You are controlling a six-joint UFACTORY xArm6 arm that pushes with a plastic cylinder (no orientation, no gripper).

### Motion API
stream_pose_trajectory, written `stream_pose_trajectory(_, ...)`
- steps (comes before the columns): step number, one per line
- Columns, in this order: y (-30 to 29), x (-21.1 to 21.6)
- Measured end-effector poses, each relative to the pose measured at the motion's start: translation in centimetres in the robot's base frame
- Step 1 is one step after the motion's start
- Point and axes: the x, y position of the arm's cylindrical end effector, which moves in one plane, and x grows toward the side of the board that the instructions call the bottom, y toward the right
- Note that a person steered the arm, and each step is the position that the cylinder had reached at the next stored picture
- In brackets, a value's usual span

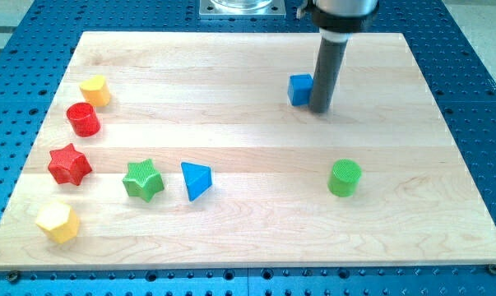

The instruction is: Move the cube top left of the board

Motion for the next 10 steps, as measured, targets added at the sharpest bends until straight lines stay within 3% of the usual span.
stream_pose_trajectory(1, -10.4, -4.3)
stream_pose_trajectory(2, -2.7, -4.1)
stream_pose_trajectory(3, -7.2, -8.9)
stream_pose_trajectory(4, -17.1, -9.1)
stream_pose_trajectory(5, -15.1, -6.7)
stream_pose_trajectory(6, -23.7, -7.1)
stream_pose_trajectory(7, -26.8, -8.0)
stream_pose_trajectory(10, -28.1, -9.4)
